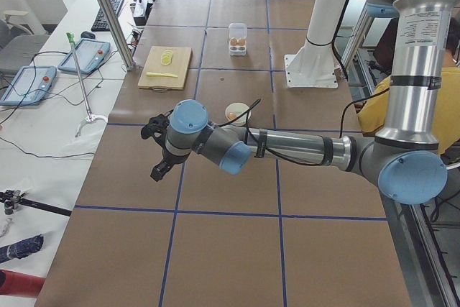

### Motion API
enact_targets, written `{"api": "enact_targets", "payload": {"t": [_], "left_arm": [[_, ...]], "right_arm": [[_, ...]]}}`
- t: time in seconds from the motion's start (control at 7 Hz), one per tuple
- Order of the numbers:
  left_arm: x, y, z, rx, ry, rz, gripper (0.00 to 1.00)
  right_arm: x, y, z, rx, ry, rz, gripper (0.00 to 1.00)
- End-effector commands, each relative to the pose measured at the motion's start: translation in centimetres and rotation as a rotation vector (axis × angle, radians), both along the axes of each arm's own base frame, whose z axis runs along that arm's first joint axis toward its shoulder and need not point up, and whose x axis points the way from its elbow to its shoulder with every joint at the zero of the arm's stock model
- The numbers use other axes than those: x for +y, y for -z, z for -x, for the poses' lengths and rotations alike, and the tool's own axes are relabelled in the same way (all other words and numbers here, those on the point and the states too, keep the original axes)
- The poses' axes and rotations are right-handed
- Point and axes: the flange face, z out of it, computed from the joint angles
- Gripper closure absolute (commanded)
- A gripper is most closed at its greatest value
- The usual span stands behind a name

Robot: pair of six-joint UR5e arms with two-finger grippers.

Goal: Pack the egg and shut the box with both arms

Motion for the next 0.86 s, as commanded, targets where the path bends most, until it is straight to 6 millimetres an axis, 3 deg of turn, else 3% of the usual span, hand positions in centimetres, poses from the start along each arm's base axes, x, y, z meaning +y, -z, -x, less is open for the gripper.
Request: {"api": "enact_targets", "payload": {"t": [0.0,0.14,0.43,0.57,0.71], "left_arm": [[-0.5,1.2,-0.3,0.046,0.043,-0.076,0.00],[0.3,4.8,-3.0,0.085,0.017,-0.190,0.00],[1.6,7.6,-14.6,0.235,-0.141,-0.087,0.00],[2.8,9.8,-16.9,0.269,-0.110,-0.052,0.00],[5.1,11.1,-21.4,0.278,-0.101,-0.020,0.00]], "right_arm": [[0.0,-0.2,0.1,-0.018,0.006,-0.004,0.00],[0.2,0.3,0.5,-0.064,0.023,-0.005,0.00],[0.2,0.7,0.5,-0.069,0.024,-0.010,0.00],[0.3,0.4,0.5,-0.069,0.024,-0.006,0.00],[0.5,0.3,0.5,-0.071,0.024,-0.002,0.00]]}}
